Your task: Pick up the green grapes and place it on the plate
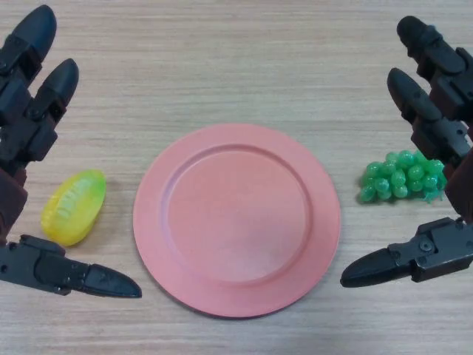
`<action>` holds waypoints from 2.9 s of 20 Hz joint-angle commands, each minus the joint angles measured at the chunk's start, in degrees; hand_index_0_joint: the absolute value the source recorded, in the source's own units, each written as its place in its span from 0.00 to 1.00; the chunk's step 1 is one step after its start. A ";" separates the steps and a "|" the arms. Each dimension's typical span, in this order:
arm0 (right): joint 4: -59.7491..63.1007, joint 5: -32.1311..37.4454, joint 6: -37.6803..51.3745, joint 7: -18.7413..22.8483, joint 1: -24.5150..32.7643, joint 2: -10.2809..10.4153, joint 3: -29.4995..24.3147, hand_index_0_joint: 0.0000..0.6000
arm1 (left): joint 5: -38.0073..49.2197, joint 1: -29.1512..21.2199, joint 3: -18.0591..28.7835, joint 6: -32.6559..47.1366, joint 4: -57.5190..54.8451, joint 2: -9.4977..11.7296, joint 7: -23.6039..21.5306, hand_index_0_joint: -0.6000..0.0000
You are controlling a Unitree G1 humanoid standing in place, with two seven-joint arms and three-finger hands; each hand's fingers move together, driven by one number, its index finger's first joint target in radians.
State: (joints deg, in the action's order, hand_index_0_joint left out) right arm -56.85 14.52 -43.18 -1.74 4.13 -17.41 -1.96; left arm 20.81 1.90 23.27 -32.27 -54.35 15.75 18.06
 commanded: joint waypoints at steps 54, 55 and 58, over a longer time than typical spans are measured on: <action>80.84 -56.42 58.96 -0.43 31.19 -11.86 -2.90 1.00 | -0.55 3.87 -0.50 14.18 0.43 -1.41 1.17 1.00; 78.62 -56.32 58.29 -1.44 30.76 -11.60 -3.00 1.00 | -0.67 3.90 -0.64 14.25 0.40 -1.46 1.18 1.00; 69.81 -55.46 55.37 -6.73 30.32 -10.33 -2.82 1.00 | -0.78 3.94 -1.05 14.13 0.37 -1.58 1.23 1.00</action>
State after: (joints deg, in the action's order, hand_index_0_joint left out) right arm 16.24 -44.81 11.74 -11.04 31.04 -25.43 -0.15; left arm 19.52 6.88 20.90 -26.36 -51.04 13.04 18.67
